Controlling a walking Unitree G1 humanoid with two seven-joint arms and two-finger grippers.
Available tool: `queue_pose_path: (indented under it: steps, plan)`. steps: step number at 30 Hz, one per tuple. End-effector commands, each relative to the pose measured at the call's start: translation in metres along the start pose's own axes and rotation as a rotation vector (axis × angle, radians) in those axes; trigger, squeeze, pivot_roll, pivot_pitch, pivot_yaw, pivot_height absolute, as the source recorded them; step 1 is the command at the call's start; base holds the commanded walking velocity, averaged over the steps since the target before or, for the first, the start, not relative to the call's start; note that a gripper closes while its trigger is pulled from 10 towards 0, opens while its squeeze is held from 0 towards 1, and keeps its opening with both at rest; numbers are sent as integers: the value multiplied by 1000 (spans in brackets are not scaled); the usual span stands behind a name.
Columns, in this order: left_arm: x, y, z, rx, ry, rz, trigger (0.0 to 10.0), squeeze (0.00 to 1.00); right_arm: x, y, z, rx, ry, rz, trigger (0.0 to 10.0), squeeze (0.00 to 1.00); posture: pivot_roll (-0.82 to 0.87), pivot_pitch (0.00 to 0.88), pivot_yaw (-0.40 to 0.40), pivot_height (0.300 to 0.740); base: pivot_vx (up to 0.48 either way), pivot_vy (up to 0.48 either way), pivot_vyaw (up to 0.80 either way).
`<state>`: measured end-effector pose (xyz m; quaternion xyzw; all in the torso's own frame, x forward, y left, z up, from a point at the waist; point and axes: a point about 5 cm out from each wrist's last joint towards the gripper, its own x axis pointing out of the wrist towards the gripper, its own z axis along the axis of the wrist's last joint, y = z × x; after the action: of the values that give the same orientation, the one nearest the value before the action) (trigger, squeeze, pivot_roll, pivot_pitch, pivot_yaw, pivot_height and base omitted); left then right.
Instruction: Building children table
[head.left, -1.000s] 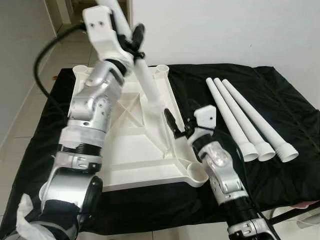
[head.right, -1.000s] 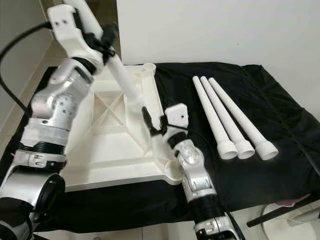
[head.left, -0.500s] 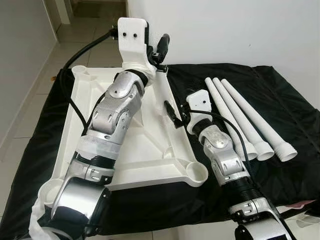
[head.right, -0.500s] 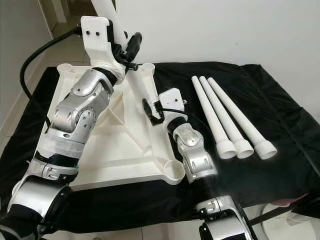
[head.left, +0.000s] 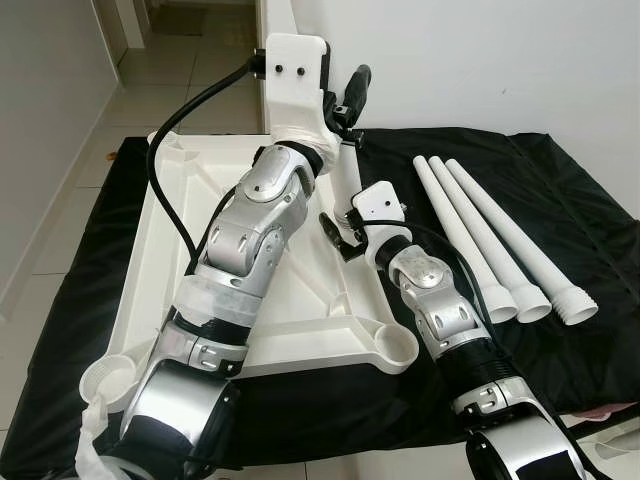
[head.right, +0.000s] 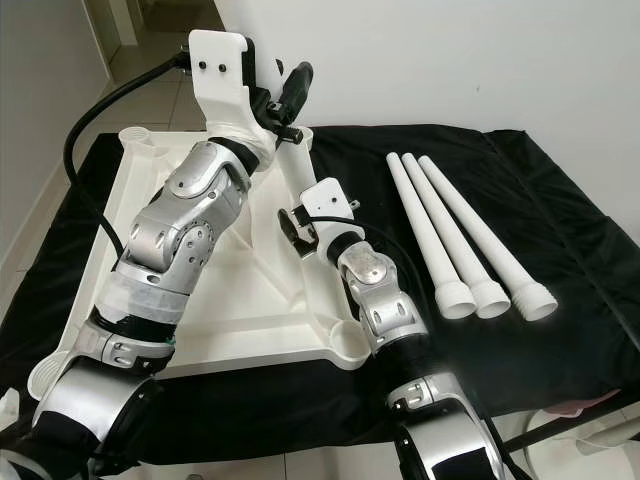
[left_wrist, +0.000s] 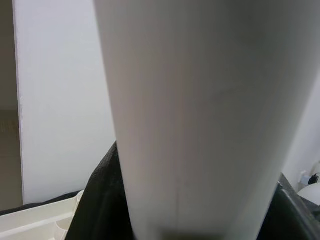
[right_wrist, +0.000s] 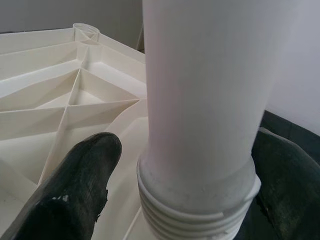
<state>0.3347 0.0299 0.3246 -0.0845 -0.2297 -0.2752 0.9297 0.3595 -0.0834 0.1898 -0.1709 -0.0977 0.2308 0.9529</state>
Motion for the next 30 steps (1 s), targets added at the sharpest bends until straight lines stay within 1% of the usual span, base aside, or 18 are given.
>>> queue_pose_path:
  steps: [1,5,7,16,17,19,21,22,30]
  plan:
    - [0,-5,4,9,-20,-30,10000,0,4,0,6,-39,-27,18,10000,0,-15,26,-20,740,0,0,0]
    - [0,-9,2,4,-13,-38,10000,0,7,-1,12,-63,-52,29,10000,0,-12,26,-22,740,0,0,0]
    - [-1,-12,0,2,-6,-45,10000,0,9,-1,19,-110,-92,40,10000,0,-12,26,-22,740,0,0,0]
    - [-1,-16,0,-7,-5,-54,10000,0,11,-2,19,-131,-108,53,10000,0,-12,26,-22,740,0,0,0]
    - [0,-16,0,-7,-7,-55,10000,0,12,-3,19,-133,-107,52,9373,0,-7,24,-25,740,0,0,0]
    - [0,-16,1,-5,-9,-55,10000,0,12,-3,18,-132,-103,55,2902,0,-7,24,-25,740,0,0,0]
    - [0,-16,1,-5,-10,-56,10000,0,12,-3,17,-132,-102,55,2902,0,-8,24,-24,740,0,0,0]
    - [0,-17,2,-7,-13,-58,10000,0,11,-4,15,-125,-95,46,0,0,-8,24,-24,740,0,0,0]
    - [0,-20,2,-11,-11,-65,10000,0,12,-4,13,-124,-104,46,0,0,-5,24,-25,740,0,0,0]
